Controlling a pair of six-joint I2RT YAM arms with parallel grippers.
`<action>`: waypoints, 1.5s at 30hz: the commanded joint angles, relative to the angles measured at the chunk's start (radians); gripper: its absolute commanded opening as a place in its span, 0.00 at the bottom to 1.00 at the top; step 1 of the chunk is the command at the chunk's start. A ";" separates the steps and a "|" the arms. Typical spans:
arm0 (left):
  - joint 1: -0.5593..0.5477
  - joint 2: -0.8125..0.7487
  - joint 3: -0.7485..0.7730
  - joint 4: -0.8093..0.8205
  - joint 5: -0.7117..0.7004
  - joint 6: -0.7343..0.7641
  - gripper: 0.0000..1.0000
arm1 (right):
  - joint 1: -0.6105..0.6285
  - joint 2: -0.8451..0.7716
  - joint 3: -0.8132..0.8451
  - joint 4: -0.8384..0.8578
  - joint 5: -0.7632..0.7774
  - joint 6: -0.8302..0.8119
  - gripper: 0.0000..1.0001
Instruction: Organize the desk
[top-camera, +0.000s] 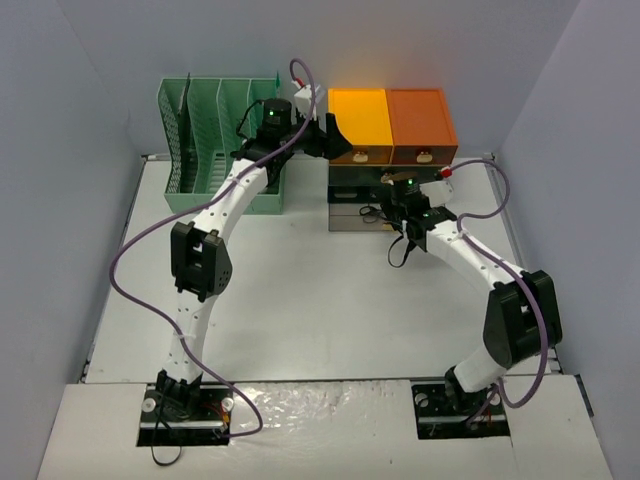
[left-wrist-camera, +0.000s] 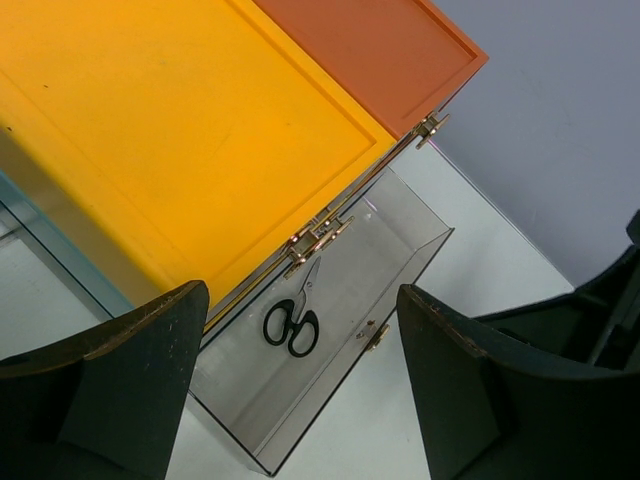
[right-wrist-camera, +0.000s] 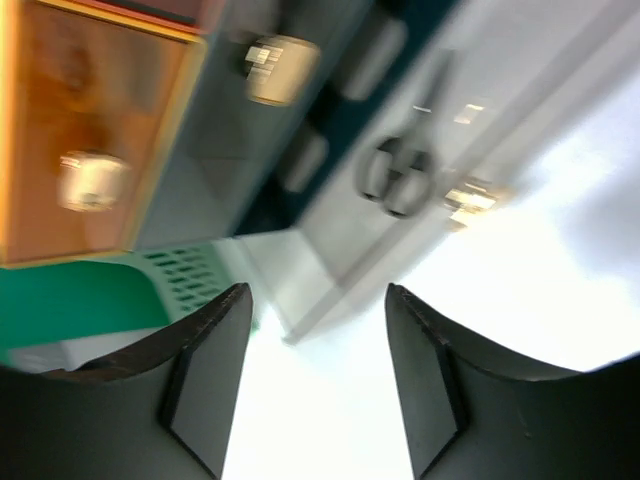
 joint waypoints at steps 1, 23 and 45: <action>0.011 -0.005 0.051 -0.041 0.006 0.001 0.73 | 0.009 -0.090 -0.124 -0.119 0.058 0.024 0.48; 0.011 -0.014 0.053 -0.055 0.005 0.013 0.73 | -0.030 0.127 -0.114 -0.054 0.123 0.110 0.15; 0.015 -0.008 0.070 -0.071 0.004 0.025 0.73 | -0.122 0.340 0.070 0.140 0.042 0.022 0.19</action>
